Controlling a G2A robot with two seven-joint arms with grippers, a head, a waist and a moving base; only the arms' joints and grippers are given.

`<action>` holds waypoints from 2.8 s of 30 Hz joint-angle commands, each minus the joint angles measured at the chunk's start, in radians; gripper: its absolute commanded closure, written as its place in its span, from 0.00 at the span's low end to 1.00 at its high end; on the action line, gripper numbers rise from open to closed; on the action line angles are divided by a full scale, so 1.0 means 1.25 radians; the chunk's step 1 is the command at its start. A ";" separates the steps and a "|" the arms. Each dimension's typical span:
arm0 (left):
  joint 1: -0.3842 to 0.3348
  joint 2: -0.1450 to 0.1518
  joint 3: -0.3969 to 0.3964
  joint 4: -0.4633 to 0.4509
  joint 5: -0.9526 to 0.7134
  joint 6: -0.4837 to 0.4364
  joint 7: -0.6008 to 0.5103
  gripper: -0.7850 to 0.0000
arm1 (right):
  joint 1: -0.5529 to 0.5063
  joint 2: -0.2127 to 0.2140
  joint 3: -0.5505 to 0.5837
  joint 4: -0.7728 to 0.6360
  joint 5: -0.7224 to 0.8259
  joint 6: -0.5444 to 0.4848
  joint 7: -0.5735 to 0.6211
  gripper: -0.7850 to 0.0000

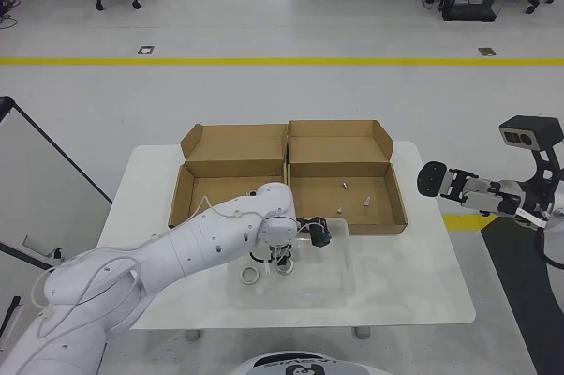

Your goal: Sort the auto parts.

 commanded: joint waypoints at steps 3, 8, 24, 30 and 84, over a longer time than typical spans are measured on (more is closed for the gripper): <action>0.005 -0.003 0.000 0.009 0.002 -0.002 0.002 0.61 | 0.000 0.000 0.000 0.000 0.000 0.000 0.000 0.00; 0.006 -0.006 0.000 0.015 0.005 -0.006 0.006 0.62 | 0.000 0.000 0.000 0.000 0.000 0.000 0.000 0.00; 0.013 -0.016 0.000 0.030 0.017 -0.003 0.003 1.00 | 0.000 0.000 0.000 0.000 0.000 0.000 0.000 0.00; -0.005 -0.014 0.000 0.019 -0.010 0.009 -0.009 1.00 | 0.000 0.000 0.000 0.000 0.000 0.000 0.000 0.00; 0.307 0.363 -0.609 -0.280 -0.631 -0.234 0.234 1.00 | 0.000 0.000 0.000 0.000 0.000 0.000 0.000 0.00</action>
